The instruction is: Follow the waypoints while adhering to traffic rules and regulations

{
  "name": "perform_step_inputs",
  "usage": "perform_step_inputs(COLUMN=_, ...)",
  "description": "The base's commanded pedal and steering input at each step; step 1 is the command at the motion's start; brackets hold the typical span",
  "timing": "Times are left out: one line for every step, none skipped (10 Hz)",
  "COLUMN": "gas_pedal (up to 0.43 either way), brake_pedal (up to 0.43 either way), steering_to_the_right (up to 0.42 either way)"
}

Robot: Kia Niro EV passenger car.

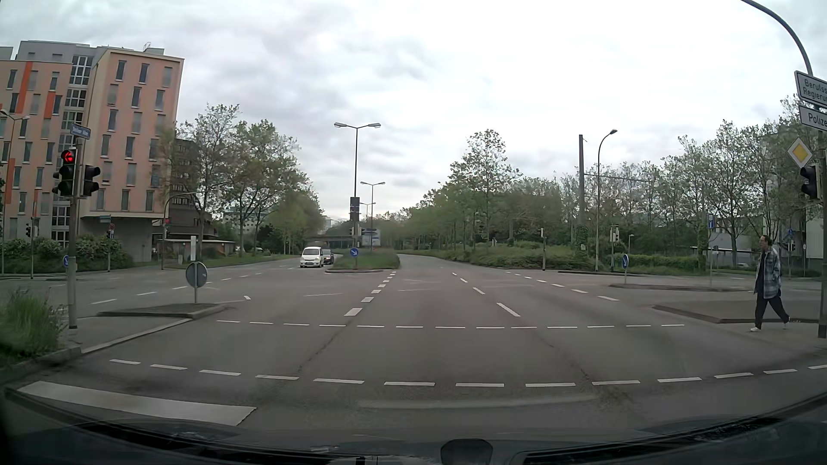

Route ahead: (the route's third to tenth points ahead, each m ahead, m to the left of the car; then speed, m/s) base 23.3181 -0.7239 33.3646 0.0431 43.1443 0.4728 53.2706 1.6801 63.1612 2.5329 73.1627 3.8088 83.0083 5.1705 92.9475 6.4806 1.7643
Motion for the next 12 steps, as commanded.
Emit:
perform_step_inputs(gas_pedal=0.000, brake_pedal=0.250, steering_to_the_right=0.013)
perform_step_inputs(gas_pedal=0.000, brake_pedal=0.244, steering_to_the_right=0.013)
perform_step_inputs(gas_pedal=0.000, brake_pedal=0.244, steering_to_the_right=0.013)
perform_step_inputs(gas_pedal=0.000, brake_pedal=0.244, steering_to_the_right=0.014)
perform_step_inputs(gas_pedal=0.000, brake_pedal=0.244, steering_to_the_right=0.014)
perform_step_inputs(gas_pedal=0.000, brake_pedal=0.232, steering_to_the_right=0.014)
perform_step_inputs(gas_pedal=0.000, brake_pedal=0.207, steering_to_the_right=0.014)
perform_step_inputs(gas_pedal=0.000, brake_pedal=0.183, steering_to_the_right=0.014)
perform_step_inputs(gas_pedal=0.000, brake_pedal=0.165, steering_to_the_right=0.014)
perform_step_inputs(gas_pedal=0.000, brake_pedal=0.165, steering_to_the_right=0.016)
perform_step_inputs(gas_pedal=0.000, brake_pedal=0.165, steering_to_the_right=0.018)
perform_step_inputs(gas_pedal=0.000, brake_pedal=0.152, steering_to_the_right=0.021)
